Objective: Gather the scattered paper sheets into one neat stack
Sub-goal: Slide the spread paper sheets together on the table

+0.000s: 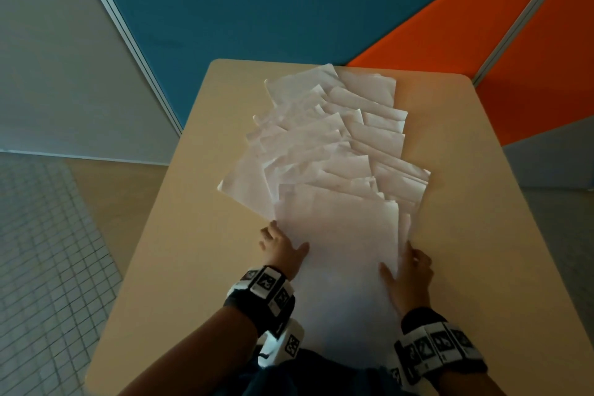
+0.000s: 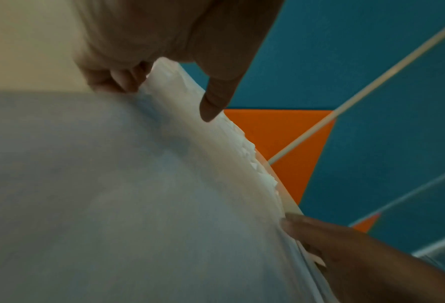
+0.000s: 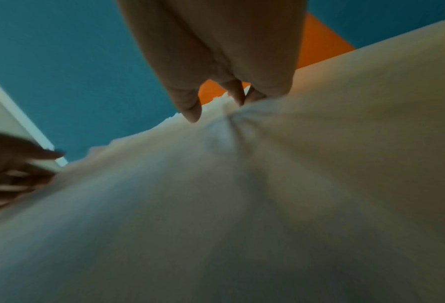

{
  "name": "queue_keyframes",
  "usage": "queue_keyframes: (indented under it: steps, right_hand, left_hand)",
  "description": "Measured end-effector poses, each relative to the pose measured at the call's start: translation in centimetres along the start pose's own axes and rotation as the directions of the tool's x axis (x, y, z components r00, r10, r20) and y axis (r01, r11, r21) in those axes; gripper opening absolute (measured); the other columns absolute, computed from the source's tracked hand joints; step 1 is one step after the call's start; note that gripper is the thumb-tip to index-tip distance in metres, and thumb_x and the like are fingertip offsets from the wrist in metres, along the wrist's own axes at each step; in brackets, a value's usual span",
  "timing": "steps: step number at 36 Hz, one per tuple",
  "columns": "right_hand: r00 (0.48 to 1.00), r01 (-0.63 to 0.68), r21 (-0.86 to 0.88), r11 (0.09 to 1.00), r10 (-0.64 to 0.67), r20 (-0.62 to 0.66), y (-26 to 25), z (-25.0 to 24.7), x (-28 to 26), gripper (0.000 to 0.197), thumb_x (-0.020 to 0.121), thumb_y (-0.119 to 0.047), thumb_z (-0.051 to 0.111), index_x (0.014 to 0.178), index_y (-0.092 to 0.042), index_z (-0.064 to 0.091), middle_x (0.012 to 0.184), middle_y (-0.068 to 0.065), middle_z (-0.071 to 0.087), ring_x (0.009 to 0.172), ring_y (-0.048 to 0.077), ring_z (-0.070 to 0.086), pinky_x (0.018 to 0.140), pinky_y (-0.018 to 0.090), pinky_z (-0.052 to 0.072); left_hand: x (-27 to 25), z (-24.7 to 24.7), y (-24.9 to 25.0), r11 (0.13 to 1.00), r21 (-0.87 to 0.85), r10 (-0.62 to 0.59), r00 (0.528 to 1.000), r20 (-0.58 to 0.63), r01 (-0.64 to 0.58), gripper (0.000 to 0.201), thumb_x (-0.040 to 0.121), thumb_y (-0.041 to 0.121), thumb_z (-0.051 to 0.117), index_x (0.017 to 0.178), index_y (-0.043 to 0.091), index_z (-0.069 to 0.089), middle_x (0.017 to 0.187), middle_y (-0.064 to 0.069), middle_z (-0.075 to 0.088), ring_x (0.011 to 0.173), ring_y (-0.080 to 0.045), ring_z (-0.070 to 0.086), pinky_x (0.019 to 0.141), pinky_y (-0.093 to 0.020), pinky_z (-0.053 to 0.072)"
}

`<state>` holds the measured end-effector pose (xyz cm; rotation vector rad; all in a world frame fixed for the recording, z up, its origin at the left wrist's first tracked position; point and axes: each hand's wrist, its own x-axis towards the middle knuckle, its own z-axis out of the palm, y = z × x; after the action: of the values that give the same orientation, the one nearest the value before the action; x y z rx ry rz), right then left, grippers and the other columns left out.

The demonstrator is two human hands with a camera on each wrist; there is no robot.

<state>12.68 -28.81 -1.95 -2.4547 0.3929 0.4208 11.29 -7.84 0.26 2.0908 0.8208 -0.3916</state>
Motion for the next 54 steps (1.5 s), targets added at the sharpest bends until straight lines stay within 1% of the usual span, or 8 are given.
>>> queue_keyframes:
  steps: [3,10,16,24,35,43,46,54]
  right_hand:
    - [1.000,-0.012,-0.024,1.000,0.013,0.021,-0.3,0.5,-0.2,0.079,0.087,-0.025,0.059,0.147,-0.007,0.012,0.149,0.023,0.017,0.134,0.040,0.020,0.112,0.042,0.018]
    - [0.966,-0.222,0.049,0.974,0.227,-0.121,0.6,-0.3,-0.4,0.071,0.086,-0.023,0.061,0.143,-0.001,0.024,0.146,0.028,0.023,0.131,0.044,0.024,0.110,0.046,0.021]
    - [0.994,-0.110,-0.064,0.992,0.108,-0.031,0.2,1.7,-2.1,0.071,0.087,-0.026,0.059,0.144,-0.008,0.022,0.145,0.023,0.024,0.129,0.041,0.026,0.106,0.043,0.025]
    - [0.973,-0.210,0.086,0.974,0.217,-0.076,0.6,-1.6,2.5,0.061,0.087,-0.026,0.057,0.138,-0.004,0.031,0.144,0.025,0.026,0.129,0.042,0.026,0.108,0.048,0.027]
    - [0.995,-0.045,-0.020,0.999,0.043,-0.086,-2.5,-1.8,8.0,0.054,0.084,-0.026,0.061,0.131,-0.008,0.041,0.138,0.026,0.033,0.122,0.043,0.033,0.103,0.047,0.031]
    - [0.997,0.073,0.035,0.997,-0.073,-0.017,-2.3,-1.7,9.5,0.057,0.079,-0.028,0.067,0.129,-0.006,0.048,0.132,0.023,0.044,0.121,0.037,0.043,0.101,0.042,0.036]
    - [0.994,-0.032,0.058,0.998,0.038,-0.107,-1.0,-2.2,11.0,0.067,0.074,-0.050,0.058,0.115,0.003,0.052,0.120,0.029,0.054,0.110,0.039,0.052,0.092,0.042,0.042]
    - [0.994,0.015,0.036,0.999,-0.011,-0.110,-4.0,-1.7,12.6,0.054,0.082,-0.036,0.063,0.123,-0.004,0.049,0.128,0.027,0.047,0.117,0.042,0.043,0.099,0.046,0.038]
  left_hand:
    - [0.1,-0.1,0.3,1.000,0.002,0.008,0.999,0.049,-0.008,0.083,0.084,0.029,0.063,0.143,-0.002,0.015,0.144,-0.021,0.021,0.133,-0.041,0.026,0.114,-0.042,0.022]
    - [0.3,-1.7,-0.6,1.000,-0.014,-0.006,1.000,-0.001,0.006,0.082,0.084,0.027,0.064,0.143,-0.003,0.015,0.144,-0.022,0.022,0.133,-0.040,0.026,0.114,-0.040,0.021]
    - [-0.4,-0.8,-0.6,0.995,0.084,0.047,0.989,0.142,-0.060,0.085,0.083,0.032,0.064,0.143,-0.001,0.013,0.142,-0.020,0.022,0.131,-0.040,0.028,0.113,-0.041,0.026]
    - [2.5,-3.2,-0.6,0.977,-0.172,-0.159,0.973,-0.168,0.129,0.088,0.079,0.021,0.069,0.142,-0.005,0.014,0.145,-0.025,0.021,0.134,-0.041,0.024,0.114,-0.044,0.021]
    - [7.6,-3.8,1.2,0.945,-0.204,-0.303,0.917,-0.258,0.254,0.077,0.079,0.023,0.069,0.137,0.001,0.024,0.143,-0.024,0.026,0.134,-0.039,0.024,0.111,-0.047,0.025]
    - [9.7,-3.9,2.5,0.967,-0.218,-0.183,0.958,-0.220,0.135,0.047,0.088,0.004,0.043,0.134,0.014,0.042,0.141,-0.020,0.030,0.131,-0.038,0.026,0.112,-0.045,0.024]
    - [9.7,-4.2,2.4,0.932,-0.330,-0.240,0.936,-0.259,0.148,0.056,0.087,0.010,0.053,0.139,0.006,0.031,0.146,-0.022,0.022,0.135,-0.038,0.022,0.114,-0.044,0.022]
    - [9.9,-3.0,4.0,0.942,-0.331,-0.150,0.955,-0.255,0.060,0.079,0.084,0.016,0.064,0.143,-0.003,0.016,0.149,-0.022,0.017,0.138,-0.037,0.021,0.115,-0.040,0.022]
